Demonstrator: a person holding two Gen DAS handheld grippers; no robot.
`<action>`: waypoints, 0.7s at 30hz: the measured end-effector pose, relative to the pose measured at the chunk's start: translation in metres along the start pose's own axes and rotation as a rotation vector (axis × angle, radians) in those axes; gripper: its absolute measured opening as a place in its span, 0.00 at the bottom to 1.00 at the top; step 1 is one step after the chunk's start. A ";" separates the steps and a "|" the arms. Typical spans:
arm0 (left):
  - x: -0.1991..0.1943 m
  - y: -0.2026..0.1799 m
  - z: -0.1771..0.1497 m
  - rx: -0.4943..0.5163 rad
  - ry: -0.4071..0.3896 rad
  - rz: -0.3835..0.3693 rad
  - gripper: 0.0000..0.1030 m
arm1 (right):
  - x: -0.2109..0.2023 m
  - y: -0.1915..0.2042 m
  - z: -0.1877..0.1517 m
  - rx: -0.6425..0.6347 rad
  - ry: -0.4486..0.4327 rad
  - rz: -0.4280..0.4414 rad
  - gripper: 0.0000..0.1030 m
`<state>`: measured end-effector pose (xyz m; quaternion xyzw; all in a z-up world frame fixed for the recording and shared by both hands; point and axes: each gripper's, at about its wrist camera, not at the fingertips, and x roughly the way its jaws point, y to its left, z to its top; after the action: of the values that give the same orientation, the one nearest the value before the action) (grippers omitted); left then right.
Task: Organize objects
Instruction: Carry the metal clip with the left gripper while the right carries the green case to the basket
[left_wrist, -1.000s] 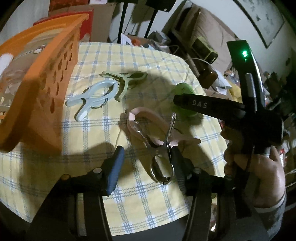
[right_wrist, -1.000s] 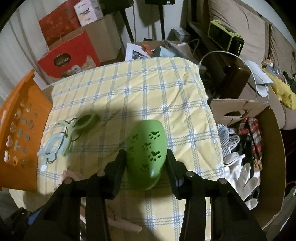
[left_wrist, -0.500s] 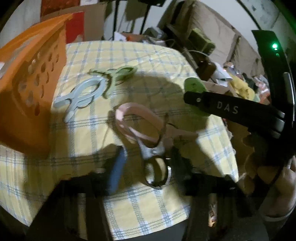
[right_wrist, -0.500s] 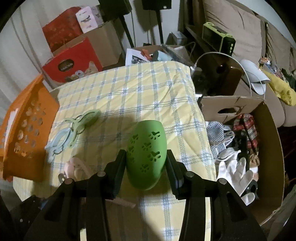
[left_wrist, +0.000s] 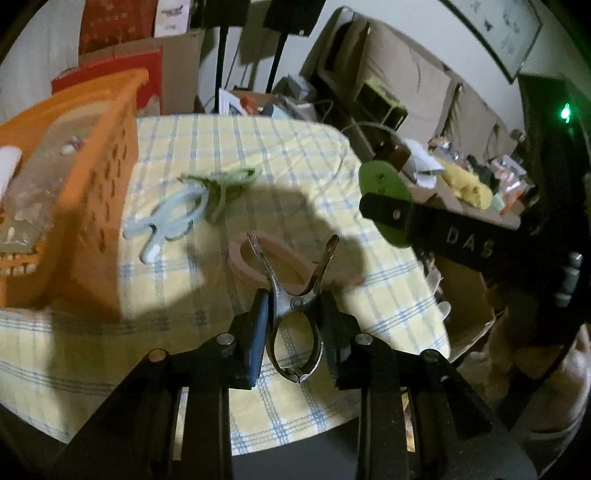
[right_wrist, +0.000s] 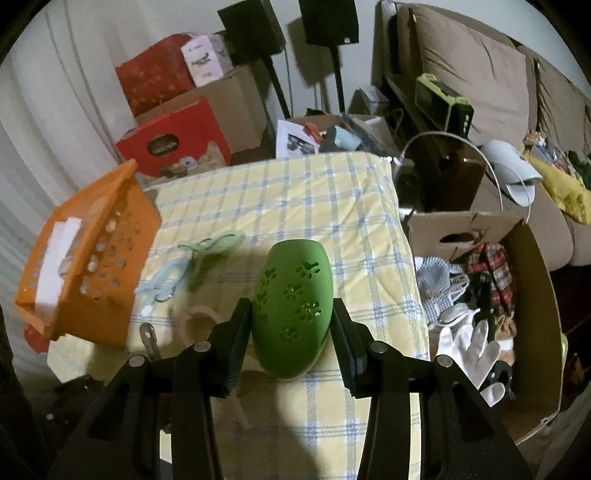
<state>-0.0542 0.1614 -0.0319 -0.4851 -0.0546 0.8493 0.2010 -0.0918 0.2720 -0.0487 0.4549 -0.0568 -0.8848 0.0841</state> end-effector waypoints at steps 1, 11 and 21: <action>-0.006 0.000 0.002 -0.002 -0.011 -0.004 0.24 | -0.003 0.002 0.001 -0.003 -0.005 -0.001 0.42; -0.060 0.014 0.029 -0.033 -0.112 -0.023 0.24 | -0.034 0.033 0.014 -0.057 -0.048 0.052 0.42; -0.100 0.064 0.048 -0.098 -0.174 0.006 0.24 | -0.038 0.092 0.029 -0.130 -0.045 0.131 0.42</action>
<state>-0.0684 0.0688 0.0547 -0.4189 -0.1120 0.8851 0.1689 -0.0850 0.1901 0.0142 0.4238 -0.0308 -0.8892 0.1695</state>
